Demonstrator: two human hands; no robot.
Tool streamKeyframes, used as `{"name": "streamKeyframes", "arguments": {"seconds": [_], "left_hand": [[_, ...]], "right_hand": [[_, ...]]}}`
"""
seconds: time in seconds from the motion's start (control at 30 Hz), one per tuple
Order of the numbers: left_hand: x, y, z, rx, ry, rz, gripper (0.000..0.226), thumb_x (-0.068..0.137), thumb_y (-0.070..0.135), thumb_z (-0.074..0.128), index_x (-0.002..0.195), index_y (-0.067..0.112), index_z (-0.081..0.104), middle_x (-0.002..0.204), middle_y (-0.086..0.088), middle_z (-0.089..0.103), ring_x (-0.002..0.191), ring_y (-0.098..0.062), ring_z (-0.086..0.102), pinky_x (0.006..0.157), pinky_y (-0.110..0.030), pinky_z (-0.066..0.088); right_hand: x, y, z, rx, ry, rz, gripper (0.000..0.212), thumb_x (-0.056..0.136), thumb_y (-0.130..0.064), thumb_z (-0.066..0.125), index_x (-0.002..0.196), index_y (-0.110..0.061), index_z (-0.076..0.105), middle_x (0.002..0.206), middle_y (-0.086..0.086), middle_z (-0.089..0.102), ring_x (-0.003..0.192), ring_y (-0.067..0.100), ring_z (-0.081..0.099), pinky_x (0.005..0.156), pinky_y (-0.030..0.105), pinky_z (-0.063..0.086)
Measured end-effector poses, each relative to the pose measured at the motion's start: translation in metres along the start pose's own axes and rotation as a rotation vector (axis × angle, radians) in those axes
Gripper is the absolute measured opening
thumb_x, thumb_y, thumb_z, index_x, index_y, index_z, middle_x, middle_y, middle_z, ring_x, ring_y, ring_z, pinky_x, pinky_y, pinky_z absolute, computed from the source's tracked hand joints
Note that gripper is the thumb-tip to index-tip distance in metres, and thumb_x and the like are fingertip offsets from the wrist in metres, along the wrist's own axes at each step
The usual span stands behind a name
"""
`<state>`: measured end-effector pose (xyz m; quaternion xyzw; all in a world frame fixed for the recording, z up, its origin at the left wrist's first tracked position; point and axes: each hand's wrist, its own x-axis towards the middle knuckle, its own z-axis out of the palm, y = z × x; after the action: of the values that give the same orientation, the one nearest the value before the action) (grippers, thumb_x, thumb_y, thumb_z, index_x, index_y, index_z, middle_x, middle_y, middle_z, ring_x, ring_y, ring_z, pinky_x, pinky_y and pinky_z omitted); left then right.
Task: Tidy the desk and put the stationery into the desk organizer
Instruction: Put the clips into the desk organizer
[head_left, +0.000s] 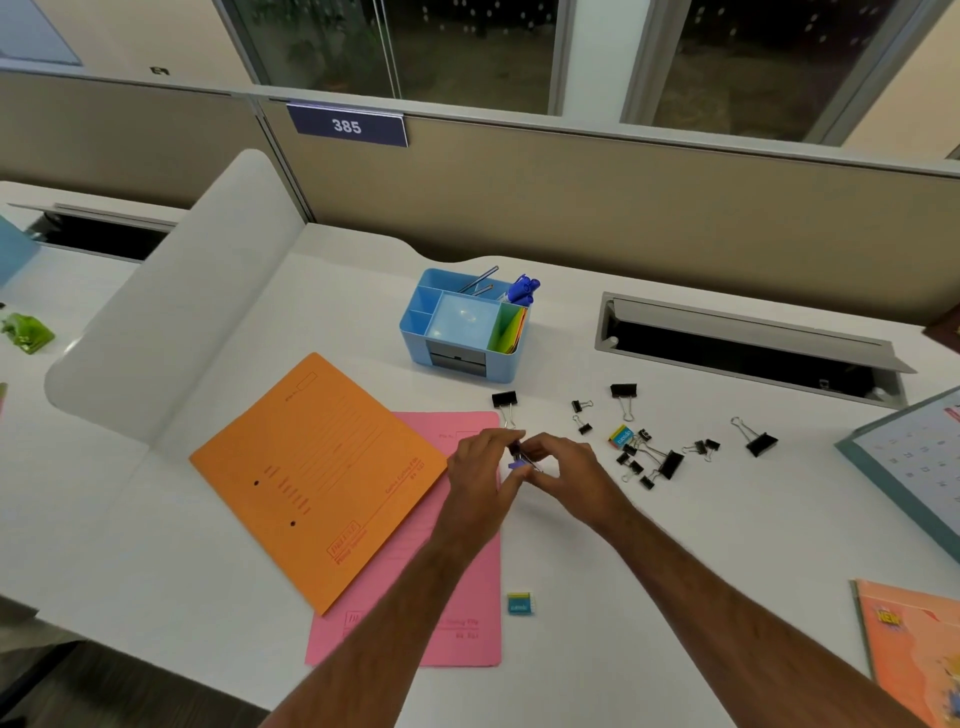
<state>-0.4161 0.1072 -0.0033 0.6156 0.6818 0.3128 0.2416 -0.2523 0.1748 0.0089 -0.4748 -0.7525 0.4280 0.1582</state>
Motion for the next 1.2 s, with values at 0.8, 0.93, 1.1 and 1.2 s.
{"name": "streamKeyframes", "arguments": {"seconds": [0.8,0.93,1.1,1.2], "left_hand": [[0.011,-0.077,0.032,0.540,-0.250,-0.047,0.089,0.102,0.073,0.018,0.166,0.018,-0.009,0.173,-0.004,-0.019,0.159,-0.026,-0.019,0.130,-0.047,-0.008],[0.010,-0.080,0.038,0.536,-0.204,-0.038,0.083,0.105,0.069,0.019,0.167,0.017,-0.003,0.175,-0.005,-0.012,0.161,-0.027,-0.011,0.130,-0.048,-0.004],[0.009,-0.085,0.042,0.523,-0.174,-0.034,0.080,0.106,0.065,0.023,0.167,0.017,0.000,0.175,-0.005,-0.008,0.162,-0.025,-0.008,0.131,-0.048,0.000],[0.008,-0.085,0.043,0.513,-0.162,-0.034,0.080,0.106,0.064,0.024,0.167,0.017,0.001,0.175,-0.004,-0.007,0.162,-0.025,-0.007,0.130,-0.046,-0.002]], "right_hand": [[0.144,-0.094,-0.060,0.151,0.194,-0.143,0.043,0.092,-0.024,0.076,0.121,-0.027,0.045,0.119,0.000,0.065,0.096,0.006,0.071,0.067,0.013,0.054],[0.176,-0.113,-0.054,0.081,0.190,-0.214,0.045,0.089,-0.018,0.077,0.116,-0.025,0.043,0.112,-0.002,0.062,0.097,0.009,0.070,0.070,0.010,0.053],[0.218,-0.130,-0.039,0.084,0.246,-0.237,0.039,0.089,-0.011,0.075,0.116,-0.013,0.047,0.103,-0.002,0.060,0.090,0.020,0.072,0.077,0.035,0.063],[0.239,-0.134,-0.028,0.072,0.256,-0.209,0.039,0.087,-0.012,0.077,0.113,-0.011,0.048,0.100,0.006,0.063,0.086,0.024,0.071,0.072,0.043,0.062]]}}
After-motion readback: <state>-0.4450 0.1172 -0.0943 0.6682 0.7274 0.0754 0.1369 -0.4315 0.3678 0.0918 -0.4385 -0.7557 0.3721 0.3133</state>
